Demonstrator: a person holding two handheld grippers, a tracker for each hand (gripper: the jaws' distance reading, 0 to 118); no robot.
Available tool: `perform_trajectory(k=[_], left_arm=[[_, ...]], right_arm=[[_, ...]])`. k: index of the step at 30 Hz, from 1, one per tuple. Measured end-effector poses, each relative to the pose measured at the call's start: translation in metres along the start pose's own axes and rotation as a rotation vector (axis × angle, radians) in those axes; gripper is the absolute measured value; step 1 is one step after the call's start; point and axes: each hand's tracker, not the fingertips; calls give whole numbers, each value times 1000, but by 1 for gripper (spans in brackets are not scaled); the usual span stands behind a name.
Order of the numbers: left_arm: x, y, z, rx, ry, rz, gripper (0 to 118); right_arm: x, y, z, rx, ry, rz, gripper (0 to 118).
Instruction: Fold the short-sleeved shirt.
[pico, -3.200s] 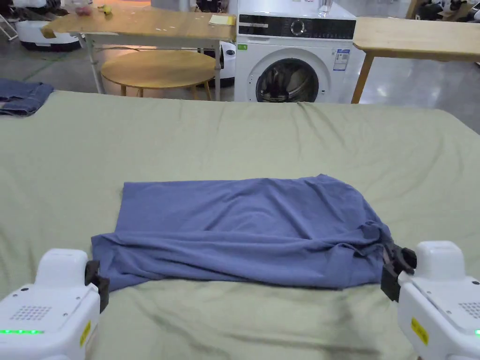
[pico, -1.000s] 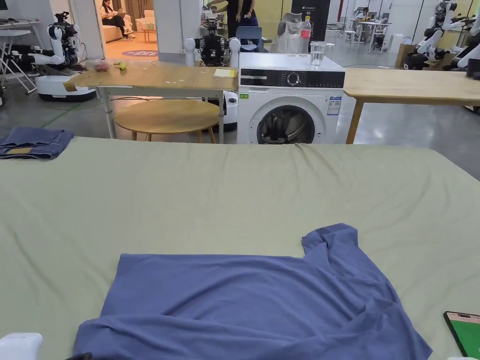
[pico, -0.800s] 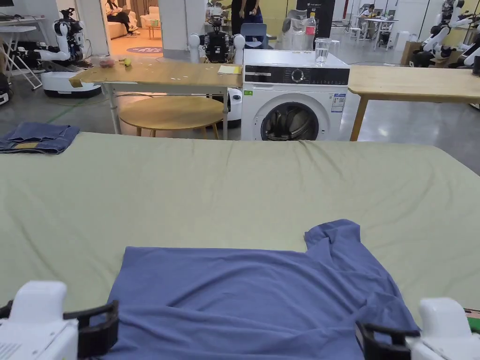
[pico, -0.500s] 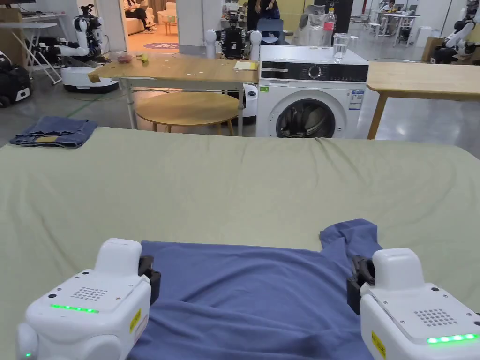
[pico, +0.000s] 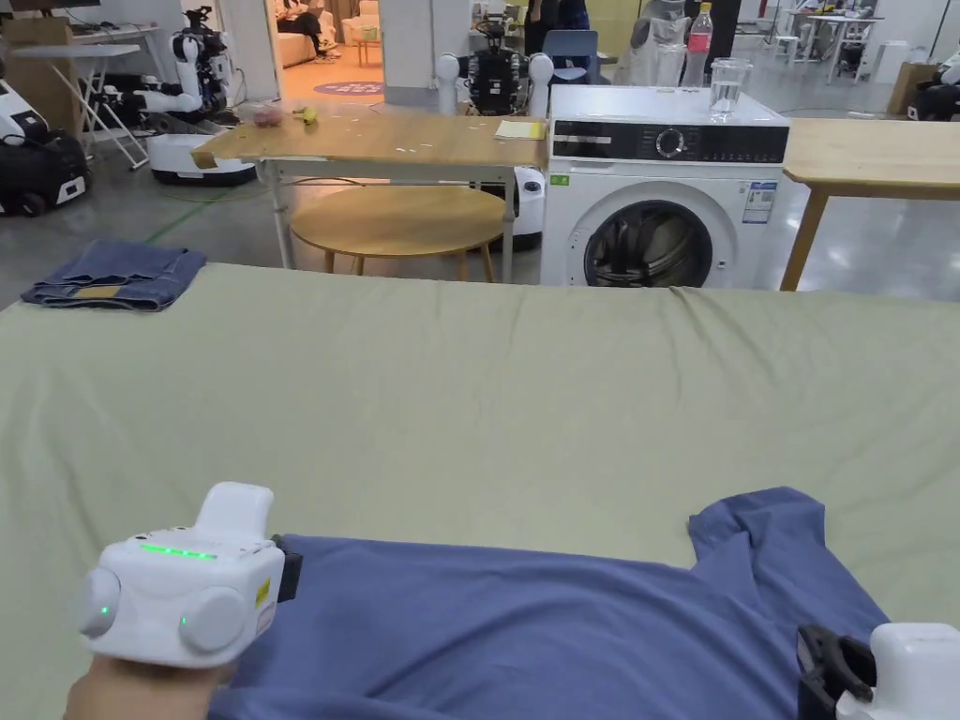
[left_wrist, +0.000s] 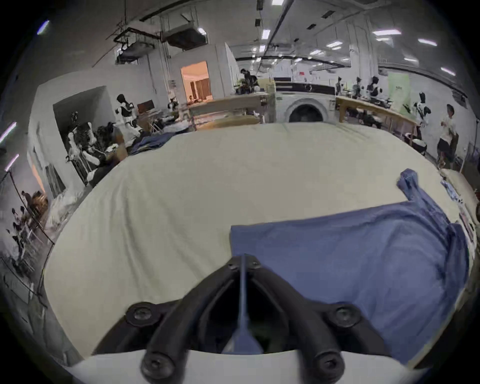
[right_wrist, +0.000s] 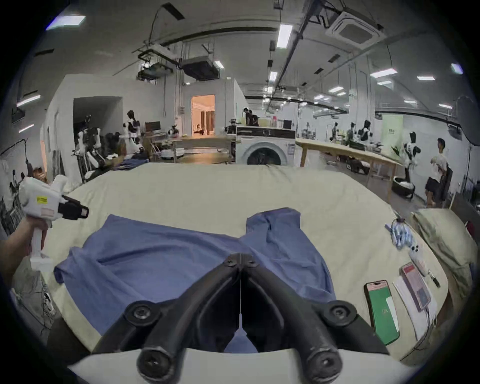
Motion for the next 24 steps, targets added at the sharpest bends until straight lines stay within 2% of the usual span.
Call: perform_trajectory(k=[1,2,7,8,9,10,11,12,13,15,16,22,23,24], left_arm=[[-1,7,-17,-23,16,-20,96],[1,10,-33,-72,36,-36,118],[16,20,-84,-121,33,-40,115],[20,20,-92,-151,36,-59,108],[24,19,-97,-182,39,-99,94],[28,15,-96,-198,34,-136,82],[31,15,-90,-170,-8,-121,53],[34,17,-82,-138,-30,-119,0],[39,21,-73,-112,-62,-127,0],[49,17,-58,-81,-13,-171,0],[53,19,-51,-74,-35,-172,0],[48,26,-23,-20,-60,-151,0],[48,26,-20,-17,-62,-153,0],[47,24,-18,-14,-60,-155,0]], right_arm=[[4,-1,-5,-6,-6,-2,0],[8,-3,-10,-10,-20,3,0],[34,-1,-33,-40,-73,18,0],[41,3,-38,-49,-87,27,3],[48,5,-43,-51,-96,31,10],[57,7,-50,-59,-105,30,22],[67,11,-60,-81,-108,27,38],[76,18,-73,-126,-112,27,62],[86,23,-89,-171,-120,22,68],[103,31,-126,-266,-121,3,78],[111,36,-145,-307,-128,-1,87],[137,21,-228,-476,-163,34,88],[138,12,-234,-534,-183,27,88],[137,5,-235,-555,-162,-15,87]])
